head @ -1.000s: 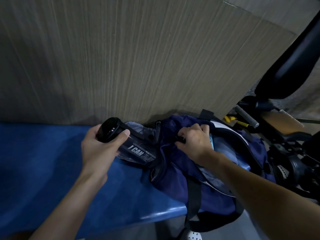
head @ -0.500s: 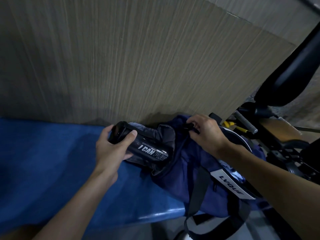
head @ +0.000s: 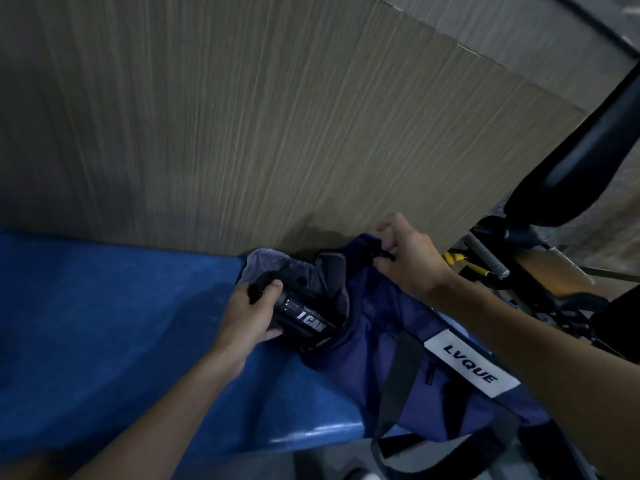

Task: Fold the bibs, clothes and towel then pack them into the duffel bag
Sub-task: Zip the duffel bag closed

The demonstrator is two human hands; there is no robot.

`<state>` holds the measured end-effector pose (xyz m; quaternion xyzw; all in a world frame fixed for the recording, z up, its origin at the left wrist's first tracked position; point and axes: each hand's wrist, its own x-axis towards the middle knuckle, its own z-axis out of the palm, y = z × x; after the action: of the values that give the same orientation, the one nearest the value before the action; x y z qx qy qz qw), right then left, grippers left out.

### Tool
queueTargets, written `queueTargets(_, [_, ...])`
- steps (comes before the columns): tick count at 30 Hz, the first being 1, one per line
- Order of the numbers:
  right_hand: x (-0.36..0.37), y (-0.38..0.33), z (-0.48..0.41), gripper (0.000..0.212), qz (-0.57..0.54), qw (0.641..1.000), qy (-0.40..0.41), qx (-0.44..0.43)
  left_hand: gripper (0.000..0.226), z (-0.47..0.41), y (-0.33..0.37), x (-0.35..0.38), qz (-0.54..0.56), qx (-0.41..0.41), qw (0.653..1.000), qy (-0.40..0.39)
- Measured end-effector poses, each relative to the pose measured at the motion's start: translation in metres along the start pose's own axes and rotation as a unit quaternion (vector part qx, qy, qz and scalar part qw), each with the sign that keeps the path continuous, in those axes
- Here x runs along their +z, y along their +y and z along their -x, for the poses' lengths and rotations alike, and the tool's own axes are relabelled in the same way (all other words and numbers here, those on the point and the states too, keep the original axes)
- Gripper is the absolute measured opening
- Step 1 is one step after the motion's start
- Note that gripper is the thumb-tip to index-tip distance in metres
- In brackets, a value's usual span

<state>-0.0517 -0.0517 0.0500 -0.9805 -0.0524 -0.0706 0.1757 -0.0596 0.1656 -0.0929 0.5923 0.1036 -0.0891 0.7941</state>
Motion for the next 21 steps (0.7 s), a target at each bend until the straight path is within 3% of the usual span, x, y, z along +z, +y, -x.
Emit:
queueTargets(7, [-0.003,-0.01,-0.005,0.059,-0.048,0.999,0.002,-0.02,0.02,0.001,0.007,-0.007,-0.176,0.095,0.977,-0.075])
queueTargets(12, [-0.003,-0.011,-0.008,0.062,-0.048,0.998,0.008,-0.035,0.051,-0.002,0.001,-0.008,-0.262,0.08,0.955,-0.108])
queueTargets(16, [-0.003,-0.014,-0.007,0.063,-0.045,0.998,0.011,-0.049,0.018,-0.001,0.004,-0.006,-0.247,0.058,0.948,-0.194])
queueTargets(18, [-0.003,-0.015,-0.006,0.063,-0.05,0.997,0.014,-0.051,0.012,-0.003,0.004,-0.008,-0.254,0.064,0.94,-0.219])
queueTargets(21, [-0.004,-0.017,-0.005,0.063,-0.055,0.997,0.019,-0.055,0.046,-0.007,0.001,-0.013,-0.283,0.054,0.928,-0.236])
